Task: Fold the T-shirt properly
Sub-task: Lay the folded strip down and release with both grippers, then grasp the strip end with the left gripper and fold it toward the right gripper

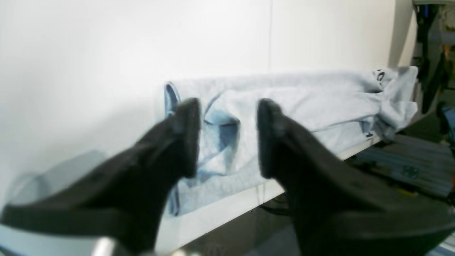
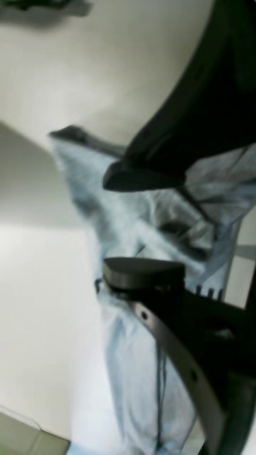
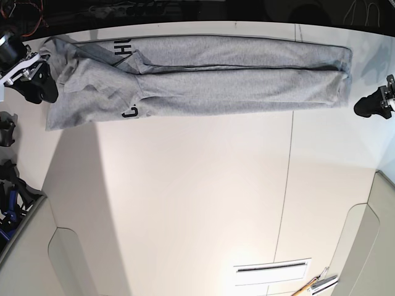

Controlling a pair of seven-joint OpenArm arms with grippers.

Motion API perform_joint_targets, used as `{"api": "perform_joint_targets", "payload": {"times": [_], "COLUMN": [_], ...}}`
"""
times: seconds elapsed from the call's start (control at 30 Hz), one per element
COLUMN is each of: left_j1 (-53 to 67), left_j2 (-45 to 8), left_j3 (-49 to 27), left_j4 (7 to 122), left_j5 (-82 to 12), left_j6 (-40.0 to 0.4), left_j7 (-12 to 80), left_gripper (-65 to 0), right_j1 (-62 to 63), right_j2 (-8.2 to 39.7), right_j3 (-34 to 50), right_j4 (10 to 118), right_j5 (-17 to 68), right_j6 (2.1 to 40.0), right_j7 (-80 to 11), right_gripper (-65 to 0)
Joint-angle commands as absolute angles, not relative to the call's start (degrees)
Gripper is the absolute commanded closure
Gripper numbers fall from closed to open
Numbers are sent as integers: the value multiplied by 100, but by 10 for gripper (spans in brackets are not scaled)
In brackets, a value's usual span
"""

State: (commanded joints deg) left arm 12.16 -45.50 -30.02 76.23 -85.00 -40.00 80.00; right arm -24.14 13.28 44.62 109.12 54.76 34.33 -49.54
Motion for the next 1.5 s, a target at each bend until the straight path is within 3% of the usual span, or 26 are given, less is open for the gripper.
{"api": "perform_joint_targets", "payload": {"times": [0.1,0.2,0.3,0.4,0.5,0.73,1.07,1.5], "left_j1": [1511,1605,1605,1608,1656,1844,1844,2080], "left_j2": [-4418,-4171,-3889,-3732,-3715,-3715,-3850,-3872], "left_j3": [-3002,-3002,-3002,-3002,-3002,-3002,-3004,-3009], "left_j4": [7620,7616,7616,7616,7616,7618,8261,8285], "left_j5": [-8500,-8436,-7671,-6790,-6689,-6576,-6394,-5894], "left_j6": [-4000,-4000,-4000,-4000,-4000,-4000,-4000,-4000], "left_j7": [8000,7931,7400,6794,6792,6792,7013,6871], "left_gripper": [-394,-397,-465,-469,-469,-469,-469,-469], "right_j1": [-2414,-2414,-2414,-2414,-2414,-2307,-2226,-2224], "right_j2": [1310,1313,1315,1317,1317,1319,1319,1317], "right_j3": [4431,4189,3629,3100,2877,2858,2858,2858], "right_j4": [10919,10914,10807,10510,10184,9754,9749,9749], "right_j5": [5516,5502,5070,4554,4370,4394,4392,4506], "right_j6": [3433,3441,3448,3430,3430,3430,3428,3428], "right_j7": [-4954,-4901,-4777,-4447,-4331,-4298,-4309,-4307], "right_gripper": [-4,0,0,0,0,0,0,0]}}
